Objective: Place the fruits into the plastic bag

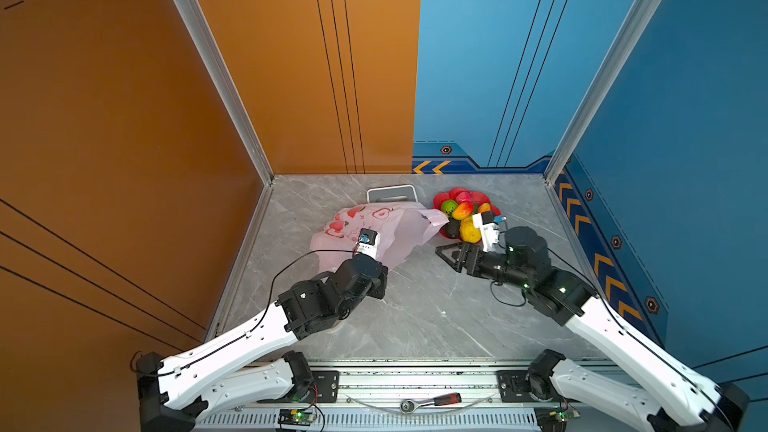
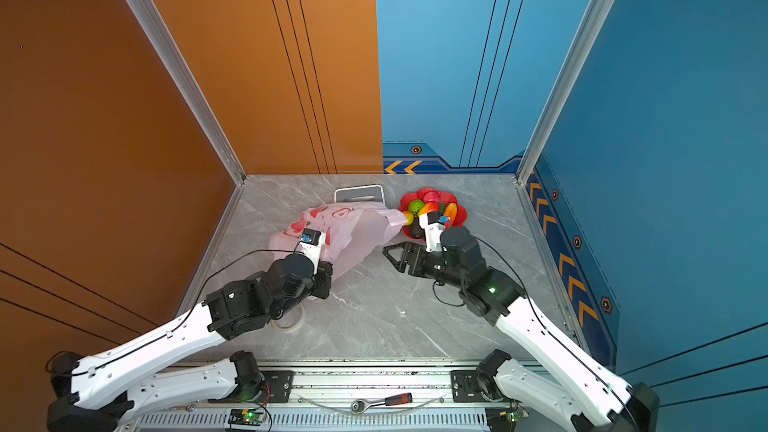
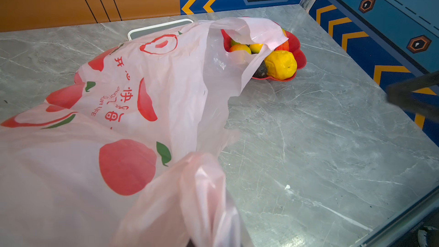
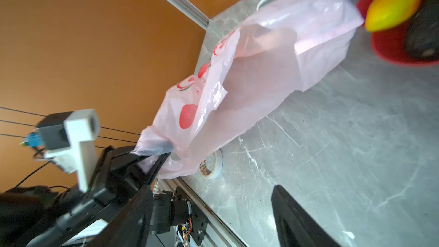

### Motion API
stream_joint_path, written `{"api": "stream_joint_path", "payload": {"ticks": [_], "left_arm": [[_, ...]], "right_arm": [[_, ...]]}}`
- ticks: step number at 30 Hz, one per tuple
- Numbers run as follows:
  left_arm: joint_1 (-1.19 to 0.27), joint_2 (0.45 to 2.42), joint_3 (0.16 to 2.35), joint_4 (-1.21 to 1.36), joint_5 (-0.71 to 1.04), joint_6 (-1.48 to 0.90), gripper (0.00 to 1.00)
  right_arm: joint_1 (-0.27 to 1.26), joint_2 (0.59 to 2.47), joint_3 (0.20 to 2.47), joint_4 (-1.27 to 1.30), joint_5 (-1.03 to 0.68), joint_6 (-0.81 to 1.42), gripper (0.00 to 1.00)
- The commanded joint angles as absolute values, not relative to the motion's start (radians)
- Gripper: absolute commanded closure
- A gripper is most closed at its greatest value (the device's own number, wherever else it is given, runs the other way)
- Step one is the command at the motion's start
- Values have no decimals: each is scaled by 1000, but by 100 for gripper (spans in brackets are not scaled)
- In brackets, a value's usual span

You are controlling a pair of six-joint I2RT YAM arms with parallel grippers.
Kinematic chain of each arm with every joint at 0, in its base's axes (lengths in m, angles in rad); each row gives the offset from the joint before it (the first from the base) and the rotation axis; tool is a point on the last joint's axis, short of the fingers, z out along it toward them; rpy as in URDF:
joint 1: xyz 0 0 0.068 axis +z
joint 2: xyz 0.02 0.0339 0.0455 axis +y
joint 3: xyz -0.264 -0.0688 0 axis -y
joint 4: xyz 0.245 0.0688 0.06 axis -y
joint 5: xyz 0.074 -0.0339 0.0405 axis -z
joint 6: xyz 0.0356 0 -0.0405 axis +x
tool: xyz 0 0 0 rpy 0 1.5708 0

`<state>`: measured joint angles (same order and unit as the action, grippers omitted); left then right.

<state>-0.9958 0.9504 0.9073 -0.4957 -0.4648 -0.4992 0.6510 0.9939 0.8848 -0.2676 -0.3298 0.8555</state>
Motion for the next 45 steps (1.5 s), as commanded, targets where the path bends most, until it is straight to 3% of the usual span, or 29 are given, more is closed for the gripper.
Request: {"api": "stream_joint_path", "payload": {"ticks": [1,7,18,22,27,29,36,40,45], "left_arm": [[-1016,942,885,-450,-505,-509,100],[-1032,952,860,-426,-512,-522,100],[-1038,933,828,-428,-511,-534,100],[-1082,900,802,-434,-566,-560,100],[-1190,862,779,-449,-714,-601,100],[-1242,862,772,-448,-825,-623,100],[-1304,903,743,-383,-974,-675,100],[-1305,925,728,-318,-969,-661,100],[-1304,943,747,-317,-963,-641,100]], "right_arm": [[650,1108,875,-195,-301,909,25],[534,1270,900,-204,-231,791,27],[512,1581,1149,-206,-194,571,29],[527,1681,1260,-199,-179,518,44],[559,1798,1388,-179,-210,505,79],[581,1837,1440,-181,-206,485,82],[585,1864,1474,-217,-143,437,80],[540,1806,1403,-242,-157,455,57],[484,1647,1291,-288,-209,515,43]]}}
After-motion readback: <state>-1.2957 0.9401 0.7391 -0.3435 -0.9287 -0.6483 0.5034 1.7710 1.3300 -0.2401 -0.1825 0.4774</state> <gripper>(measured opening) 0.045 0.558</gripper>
